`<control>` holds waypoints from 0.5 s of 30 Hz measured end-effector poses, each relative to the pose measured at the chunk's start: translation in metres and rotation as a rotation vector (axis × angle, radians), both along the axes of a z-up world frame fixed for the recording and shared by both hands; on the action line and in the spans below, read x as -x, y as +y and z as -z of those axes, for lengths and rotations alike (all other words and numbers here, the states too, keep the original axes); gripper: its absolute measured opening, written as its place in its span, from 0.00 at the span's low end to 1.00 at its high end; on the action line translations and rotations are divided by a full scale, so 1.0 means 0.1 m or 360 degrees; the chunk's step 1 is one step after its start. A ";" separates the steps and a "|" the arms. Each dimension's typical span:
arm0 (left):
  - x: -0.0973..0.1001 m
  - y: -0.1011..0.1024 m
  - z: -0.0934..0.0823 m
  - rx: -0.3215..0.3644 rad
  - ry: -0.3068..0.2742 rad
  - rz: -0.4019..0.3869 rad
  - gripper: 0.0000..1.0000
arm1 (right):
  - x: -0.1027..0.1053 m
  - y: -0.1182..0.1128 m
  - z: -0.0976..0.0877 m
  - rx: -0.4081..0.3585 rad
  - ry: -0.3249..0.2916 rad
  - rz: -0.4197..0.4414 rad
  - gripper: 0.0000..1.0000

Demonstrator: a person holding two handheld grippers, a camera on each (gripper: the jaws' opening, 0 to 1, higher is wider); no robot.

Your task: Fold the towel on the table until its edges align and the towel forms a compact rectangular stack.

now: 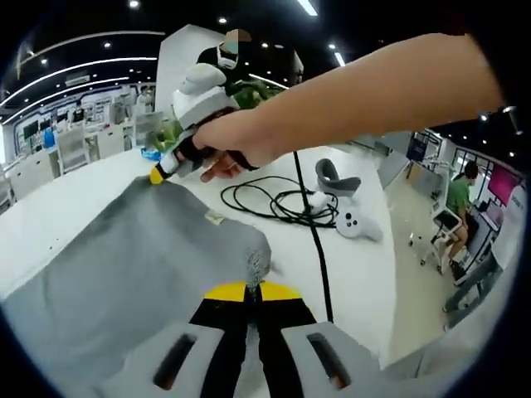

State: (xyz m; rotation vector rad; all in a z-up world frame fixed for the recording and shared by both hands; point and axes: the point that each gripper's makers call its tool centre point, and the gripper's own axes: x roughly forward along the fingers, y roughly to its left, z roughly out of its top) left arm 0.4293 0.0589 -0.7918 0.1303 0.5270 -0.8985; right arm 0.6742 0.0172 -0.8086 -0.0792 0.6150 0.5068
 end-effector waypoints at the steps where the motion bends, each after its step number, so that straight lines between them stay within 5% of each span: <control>1: -0.01 0.04 -0.05 0.0008 -0.0010 -0.0011 0.02 | 0.00 0.02 -0.04 0.0001 -0.0007 -0.0006 0.02; 15: -0.12 0.58 -0.58 0.0175 -0.0095 -0.0174 0.02 | -0.11 0.35 -0.49 0.0019 -0.0041 0.0001 0.02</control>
